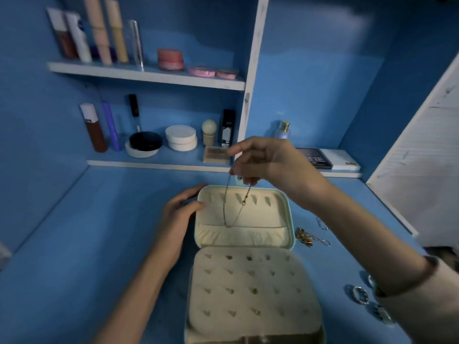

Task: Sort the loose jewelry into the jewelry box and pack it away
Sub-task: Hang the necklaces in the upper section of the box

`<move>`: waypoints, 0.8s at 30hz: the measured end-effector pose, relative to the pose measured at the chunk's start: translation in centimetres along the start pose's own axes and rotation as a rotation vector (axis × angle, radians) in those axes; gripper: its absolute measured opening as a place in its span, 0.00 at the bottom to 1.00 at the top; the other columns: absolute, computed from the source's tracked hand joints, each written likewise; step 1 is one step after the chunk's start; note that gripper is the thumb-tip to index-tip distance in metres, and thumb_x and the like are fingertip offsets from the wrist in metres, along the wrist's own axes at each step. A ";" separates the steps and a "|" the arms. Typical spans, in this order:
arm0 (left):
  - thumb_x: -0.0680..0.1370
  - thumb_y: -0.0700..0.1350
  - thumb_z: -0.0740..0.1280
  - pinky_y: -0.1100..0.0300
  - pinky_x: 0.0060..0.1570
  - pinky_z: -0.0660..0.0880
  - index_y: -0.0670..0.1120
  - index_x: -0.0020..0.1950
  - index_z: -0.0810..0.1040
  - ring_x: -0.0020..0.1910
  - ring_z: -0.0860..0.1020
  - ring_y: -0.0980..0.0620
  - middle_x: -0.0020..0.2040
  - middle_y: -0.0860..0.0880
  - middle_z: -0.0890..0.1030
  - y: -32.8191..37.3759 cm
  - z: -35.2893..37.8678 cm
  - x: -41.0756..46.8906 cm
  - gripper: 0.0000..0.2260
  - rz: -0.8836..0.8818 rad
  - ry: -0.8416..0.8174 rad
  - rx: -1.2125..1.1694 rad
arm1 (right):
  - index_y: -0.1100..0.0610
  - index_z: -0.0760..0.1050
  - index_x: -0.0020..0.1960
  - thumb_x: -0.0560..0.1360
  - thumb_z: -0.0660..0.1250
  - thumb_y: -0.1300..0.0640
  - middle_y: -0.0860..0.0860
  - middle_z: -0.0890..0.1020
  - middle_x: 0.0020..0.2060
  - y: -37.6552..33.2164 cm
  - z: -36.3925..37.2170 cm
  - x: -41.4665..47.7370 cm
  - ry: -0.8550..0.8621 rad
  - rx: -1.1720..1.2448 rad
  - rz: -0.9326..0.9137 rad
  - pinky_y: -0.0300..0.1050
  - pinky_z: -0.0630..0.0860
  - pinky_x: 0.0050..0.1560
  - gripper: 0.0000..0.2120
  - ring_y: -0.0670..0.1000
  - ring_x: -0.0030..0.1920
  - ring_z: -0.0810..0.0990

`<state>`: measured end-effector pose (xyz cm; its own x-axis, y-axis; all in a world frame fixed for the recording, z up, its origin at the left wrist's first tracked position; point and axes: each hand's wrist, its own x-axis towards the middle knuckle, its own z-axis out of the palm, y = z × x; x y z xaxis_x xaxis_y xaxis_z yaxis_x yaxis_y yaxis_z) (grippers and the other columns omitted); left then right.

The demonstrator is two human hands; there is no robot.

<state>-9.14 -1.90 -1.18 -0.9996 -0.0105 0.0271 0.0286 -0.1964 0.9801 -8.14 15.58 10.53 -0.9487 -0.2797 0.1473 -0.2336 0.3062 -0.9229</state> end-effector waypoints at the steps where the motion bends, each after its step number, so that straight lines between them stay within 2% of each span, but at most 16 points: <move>1: 0.70 0.35 0.65 0.58 0.55 0.74 0.49 0.51 0.83 0.56 0.80 0.52 0.52 0.50 0.84 0.1 0.0 0.0 0.16 -0.008 -0.013 -0.027 | 0.56 0.77 0.49 0.73 0.67 0.70 0.53 0.82 0.36 0.2 0.7 0.5 -0.020 -0.011 0.003 0.39 0.74 0.36 0.11 0.47 0.30 0.76; 4: 0.68 0.36 0.64 0.64 0.48 0.74 0.50 0.48 0.84 0.52 0.81 0.55 0.49 0.51 0.85 0.2 0.1 -0.1 0.15 -0.020 -0.018 -0.082 | 0.57 0.78 0.49 0.72 0.67 0.70 0.56 0.82 0.37 1.1 2.5 2.0 -0.012 -0.103 -0.011 0.35 0.73 0.33 0.11 0.44 0.28 0.75; 6: 0.71 0.32 0.62 0.61 0.49 0.74 0.50 0.46 0.84 0.51 0.81 0.54 0.47 0.50 0.85 0.3 0.1 0.0 0.17 -0.017 0.004 -0.097 | 0.57 0.79 0.49 0.71 0.68 0.70 0.53 0.82 0.36 2.0 3.3 2.7 0.011 -0.272 -0.065 0.31 0.71 0.33 0.11 0.40 0.28 0.75; 8: 0.68 0.34 0.64 0.60 0.49 0.73 0.52 0.43 0.86 0.50 0.82 0.53 0.47 0.50 0.85 0.4 0.2 0.0 0.16 -0.009 -0.004 -0.096 | 0.58 0.79 0.49 0.70 0.68 0.70 0.51 0.81 0.37 2.7 3.7 3.0 0.025 -0.437 -0.132 0.27 0.69 0.32 0.12 0.39 0.30 0.75; 10: 0.64 0.39 0.64 0.61 0.49 0.73 0.53 0.42 0.86 0.50 0.82 0.53 0.47 0.49 0.85 0.5 0.2 -0.1 0.15 -0.009 -0.015 -0.092 | 0.57 0.80 0.50 0.69 0.68 0.70 0.50 0.80 0.37 3.3 4.0 3.0 0.025 -0.521 -0.193 0.28 0.70 0.35 0.13 0.41 0.31 0.75; 13: 0.62 0.40 0.64 0.59 0.51 0.74 0.52 0.45 0.85 0.52 0.81 0.51 0.48 0.48 0.85 0.3 0.0 0.1 0.16 -0.018 -0.002 -0.100 | 0.57 0.79 0.53 0.69 0.68 0.70 0.51 0.81 0.39 3.9 4.1 2.8 0.018 -0.598 -0.295 0.33 0.72 0.39 0.15 0.46 0.35 0.75; 16: 0.67 0.37 0.64 0.59 0.51 0.74 0.49 0.48 0.84 0.53 0.81 0.51 0.48 0.49 0.85 0.3 0.1 0.0 0.15 -0.009 -0.008 -0.102 | 0.56 0.79 0.54 0.68 0.68 0.69 0.51 0.79 0.44 4.5 4.0 2.5 0.058 -0.716 -0.357 0.44 0.75 0.41 0.17 0.46 0.40 0.73; 18: 0.71 0.32 0.62 0.60 0.51 0.74 0.48 0.49 0.83 0.52 0.81 0.52 0.48 0.49 0.85 0.4 0.1 -0.1 0.16 -0.002 -0.004 -0.105 | 0.55 0.80 0.49 0.68 0.69 0.66 0.51 0.78 0.44 5.0 3.9 2.1 0.120 -0.773 -0.379 0.51 0.76 0.39 0.12 0.47 0.43 0.73; 20: 0.71 0.32 0.63 0.60 0.51 0.75 0.47 0.50 0.83 0.54 0.81 0.52 0.49 0.49 0.85 0.4 0.1 -0.1 0.16 0.009 -0.010 -0.099 | 0.55 0.81 0.46 0.68 0.70 0.60 0.52 0.77 0.41 5.5 4.0 1.7 0.156 -0.845 -0.395 0.48 0.74 0.37 0.08 0.52 0.44 0.75; 24: 0.74 0.31 0.62 0.61 0.53 0.76 0.47 0.52 0.82 0.54 0.81 0.52 0.50 0.49 0.85 0.5 0.2 -0.2 0.15 0.032 -0.002 -0.082 | 0.55 0.83 0.47 0.65 0.72 0.56 0.52 0.76 0.38 5.9 4.3 1.4 0.174 -0.951 -0.406 0.44 0.68 0.38 0.11 0.55 0.41 0.73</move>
<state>-8.95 -1.80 -0.66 -0.9981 -0.0157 0.0590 0.0611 -0.2754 0.9594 -9.89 13.07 3.71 -0.7613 -0.4099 0.5023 -0.5409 0.8288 -0.1434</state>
